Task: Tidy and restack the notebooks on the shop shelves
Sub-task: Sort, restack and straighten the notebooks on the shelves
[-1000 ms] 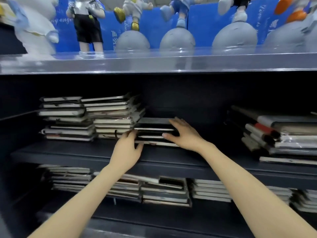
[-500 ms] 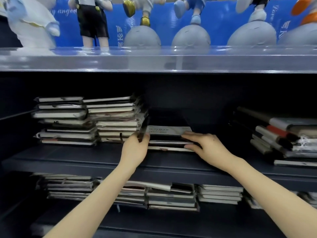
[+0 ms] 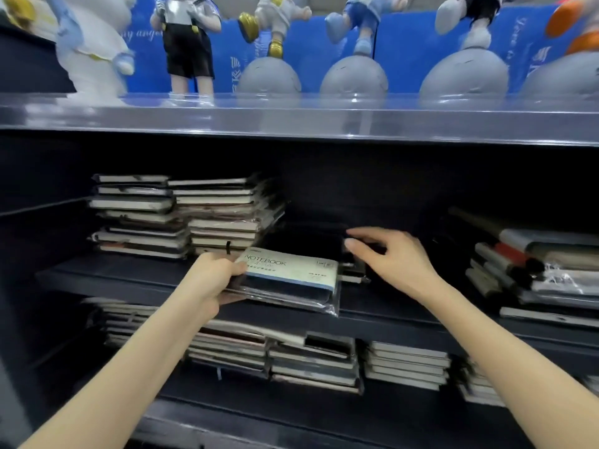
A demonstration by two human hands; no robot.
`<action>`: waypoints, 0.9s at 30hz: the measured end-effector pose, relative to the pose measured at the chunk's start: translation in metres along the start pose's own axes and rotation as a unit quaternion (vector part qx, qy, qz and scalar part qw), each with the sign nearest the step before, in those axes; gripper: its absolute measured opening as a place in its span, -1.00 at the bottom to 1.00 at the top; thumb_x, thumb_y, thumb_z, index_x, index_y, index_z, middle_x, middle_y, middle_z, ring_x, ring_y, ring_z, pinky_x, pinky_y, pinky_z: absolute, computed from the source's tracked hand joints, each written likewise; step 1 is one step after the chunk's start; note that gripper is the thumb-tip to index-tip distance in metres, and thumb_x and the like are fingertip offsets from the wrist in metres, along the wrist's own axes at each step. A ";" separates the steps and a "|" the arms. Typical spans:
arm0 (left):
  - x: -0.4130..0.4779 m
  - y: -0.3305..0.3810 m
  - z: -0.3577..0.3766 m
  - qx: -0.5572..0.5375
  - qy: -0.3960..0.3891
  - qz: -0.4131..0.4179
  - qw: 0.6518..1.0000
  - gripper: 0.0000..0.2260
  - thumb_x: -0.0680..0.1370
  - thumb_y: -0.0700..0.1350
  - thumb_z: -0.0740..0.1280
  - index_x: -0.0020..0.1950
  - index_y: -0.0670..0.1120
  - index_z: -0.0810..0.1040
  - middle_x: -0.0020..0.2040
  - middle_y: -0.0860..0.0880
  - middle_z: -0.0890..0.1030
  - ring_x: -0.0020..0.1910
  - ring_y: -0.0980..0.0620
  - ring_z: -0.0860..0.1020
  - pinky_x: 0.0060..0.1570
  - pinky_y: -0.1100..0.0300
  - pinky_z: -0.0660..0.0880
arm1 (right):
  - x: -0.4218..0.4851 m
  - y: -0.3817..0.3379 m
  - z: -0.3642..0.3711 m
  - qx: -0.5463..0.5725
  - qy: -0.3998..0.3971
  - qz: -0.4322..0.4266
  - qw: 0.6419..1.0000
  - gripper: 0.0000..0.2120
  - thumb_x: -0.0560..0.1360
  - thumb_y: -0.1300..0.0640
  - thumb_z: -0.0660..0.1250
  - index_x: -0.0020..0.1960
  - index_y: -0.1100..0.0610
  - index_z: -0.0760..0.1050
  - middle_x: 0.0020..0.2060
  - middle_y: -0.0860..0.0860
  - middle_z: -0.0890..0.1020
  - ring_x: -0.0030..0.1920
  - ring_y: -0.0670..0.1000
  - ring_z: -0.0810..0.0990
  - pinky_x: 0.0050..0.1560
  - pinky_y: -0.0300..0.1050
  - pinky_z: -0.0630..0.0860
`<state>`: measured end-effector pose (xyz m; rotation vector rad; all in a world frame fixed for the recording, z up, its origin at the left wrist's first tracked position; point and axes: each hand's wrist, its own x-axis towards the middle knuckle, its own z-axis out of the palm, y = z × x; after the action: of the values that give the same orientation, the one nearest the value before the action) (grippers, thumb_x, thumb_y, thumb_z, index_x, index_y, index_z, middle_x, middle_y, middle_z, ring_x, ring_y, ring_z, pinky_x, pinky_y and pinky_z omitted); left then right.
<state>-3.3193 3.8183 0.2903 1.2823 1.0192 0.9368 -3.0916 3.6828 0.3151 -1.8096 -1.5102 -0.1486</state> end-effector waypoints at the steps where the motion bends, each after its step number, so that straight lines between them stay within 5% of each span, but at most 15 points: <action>1: -0.005 -0.001 -0.008 0.000 0.005 -0.005 1.000 -0.88 0.55 -0.33 0.27 0.07 -0.23 0.53 -0.05 -0.20 0.57 -0.09 -0.10 0.52 -0.33 0.06 0.55 | 0.014 0.006 0.001 -0.077 -0.047 0.018 0.996 -0.51 0.47 -0.24 0.28 0.36 -0.13 0.42 0.34 -0.12 0.48 0.38 -0.07 0.39 0.35 -0.13 0.32; 4: -0.012 -0.005 -0.027 0.001 -0.004 -0.011 1.000 -0.87 0.56 -0.34 0.24 0.00 -0.20 0.57 -0.04 -0.20 0.62 -0.04 -0.13 0.57 -0.05 -0.07 0.54 | 0.046 0.022 0.015 -0.090 -0.220 0.033 0.971 -0.22 0.43 -0.30 0.30 0.53 -0.04 0.12 0.52 -0.04 0.16 0.52 -0.03 0.08 0.51 -0.05 -0.01; 7: -0.013 -0.004 -0.029 -0.001 -0.015 -0.022 1.000 -0.84 0.56 -0.35 0.22 -0.03 -0.19 0.58 -0.07 -0.18 0.64 -0.10 -0.10 0.58 -0.12 0.00 0.53 | 0.053 0.038 0.018 -0.041 -0.287 0.025 0.957 -0.17 0.31 -0.51 0.19 0.46 -0.11 0.27 0.47 -0.12 0.28 0.49 -0.02 0.19 0.51 0.01 0.03; 10: -0.010 -0.002 -0.033 -0.014 -0.005 -0.045 0.999 -0.82 0.56 -0.34 0.22 0.04 -0.19 0.58 -0.06 -0.18 0.63 -0.12 -0.09 0.58 -0.21 0.02 0.52 | 0.046 0.045 0.019 -0.144 -0.251 -0.021 0.957 -0.38 0.41 -0.38 0.23 0.41 -0.17 0.32 0.47 -0.14 0.28 0.49 -0.04 0.20 0.50 0.08 -0.23; 13: -0.008 -0.001 -0.037 -0.020 0.000 -0.056 0.998 -0.79 0.56 -0.33 0.22 0.12 -0.19 0.58 0.01 -0.19 0.63 -0.07 -0.12 0.59 -0.18 0.00 0.54 | 0.037 0.042 0.021 -0.196 -0.191 -0.042 0.961 -0.38 0.40 -0.35 0.29 0.39 -0.15 0.36 0.44 -0.11 0.34 0.47 -0.03 0.24 0.49 0.05 -0.26; 18: -0.010 -0.001 -0.040 -0.035 -0.012 -0.060 0.998 -0.81 0.57 -0.32 0.20 0.08 -0.18 0.57 -0.03 -0.16 0.63 -0.10 -0.10 0.59 -0.20 0.02 0.57 | 0.009 0.042 0.002 -0.272 -0.147 -0.053 0.949 -0.43 0.49 -0.31 0.20 0.42 -0.08 0.36 0.37 -0.05 0.46 0.36 0.03 0.40 0.49 0.04 0.05; 22: -0.019 -0.002 -0.048 -0.054 -0.015 -0.072 0.996 -0.84 0.58 -0.30 0.21 -0.02 -0.18 0.58 -0.06 -0.14 0.63 -0.12 -0.08 0.59 -0.30 0.08 0.60 | -0.015 0.063 -0.017 -0.320 -0.057 -0.097 0.941 -0.63 0.60 -0.07 0.15 0.33 0.04 0.46 0.18 0.03 0.62 0.11 0.11 0.59 0.08 -0.01 0.52; 27: -0.029 -0.002 -0.059 -0.078 -0.015 -0.086 0.993 -0.88 0.57 -0.28 0.24 -0.07 -0.18 0.57 -0.07 -0.15 0.59 -0.14 -0.05 0.56 -0.40 0.14 0.60 | -0.034 0.068 -0.034 -0.242 0.089 -0.058 0.964 -0.74 0.58 0.15 0.26 0.20 0.26 0.55 0.04 0.20 0.66 -0.03 0.26 0.64 -0.08 0.07 0.56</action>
<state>-3.3845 3.8084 0.2895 1.0581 0.9970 0.8453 -3.0292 3.6344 0.2896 -2.0090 -1.5397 -0.7771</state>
